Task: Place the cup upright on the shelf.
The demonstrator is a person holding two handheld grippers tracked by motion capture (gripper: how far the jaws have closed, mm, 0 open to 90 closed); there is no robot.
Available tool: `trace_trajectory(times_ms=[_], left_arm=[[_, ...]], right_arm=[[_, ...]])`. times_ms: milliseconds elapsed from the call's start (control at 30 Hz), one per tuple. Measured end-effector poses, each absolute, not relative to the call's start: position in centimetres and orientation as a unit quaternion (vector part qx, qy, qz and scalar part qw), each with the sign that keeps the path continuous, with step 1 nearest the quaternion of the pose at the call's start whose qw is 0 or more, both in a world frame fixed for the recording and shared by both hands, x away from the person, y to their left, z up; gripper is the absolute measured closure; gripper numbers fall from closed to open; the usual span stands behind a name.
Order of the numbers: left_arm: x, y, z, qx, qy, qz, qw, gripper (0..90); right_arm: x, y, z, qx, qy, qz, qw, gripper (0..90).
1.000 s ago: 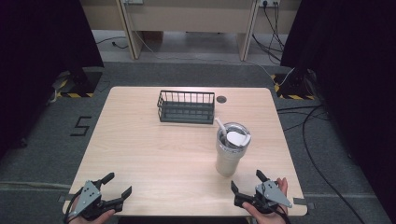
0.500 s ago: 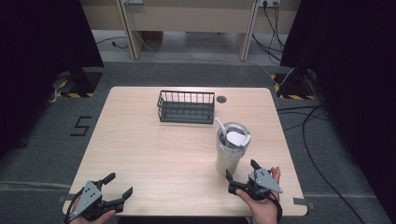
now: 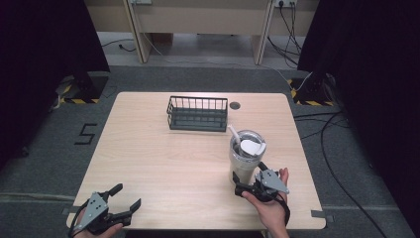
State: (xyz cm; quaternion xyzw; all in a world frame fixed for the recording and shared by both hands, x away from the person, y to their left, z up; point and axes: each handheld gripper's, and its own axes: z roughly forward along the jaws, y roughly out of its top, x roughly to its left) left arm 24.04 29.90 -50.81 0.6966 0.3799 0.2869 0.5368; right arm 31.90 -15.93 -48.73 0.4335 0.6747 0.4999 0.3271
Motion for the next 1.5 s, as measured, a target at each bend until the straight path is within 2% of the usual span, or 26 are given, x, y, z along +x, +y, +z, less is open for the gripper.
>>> trace_trajectory(times_ms=[533, 800, 1500], left_arm=[[24.0, 29.9, -50.8, 0.698, 0.377, 0.286, 0.537, 15.0], [24.0, 29.8, -50.8, 0.699, 0.374, 0.283, 0.539, 15.0], [24.1, 29.8, -50.8, 0.699, 0.375, 0.281, 0.540, 15.0]], right_arm=[[33.8, -15.1, -48.9, 0.431, 0.673, 0.503, 0.329, 4.4], [34.4, -15.1, -49.3, 0.433, 0.667, 0.517, 0.317, 8.6], [34.6, -15.0, -48.7, 0.424, 0.682, 0.501, 0.322, 10.0]])
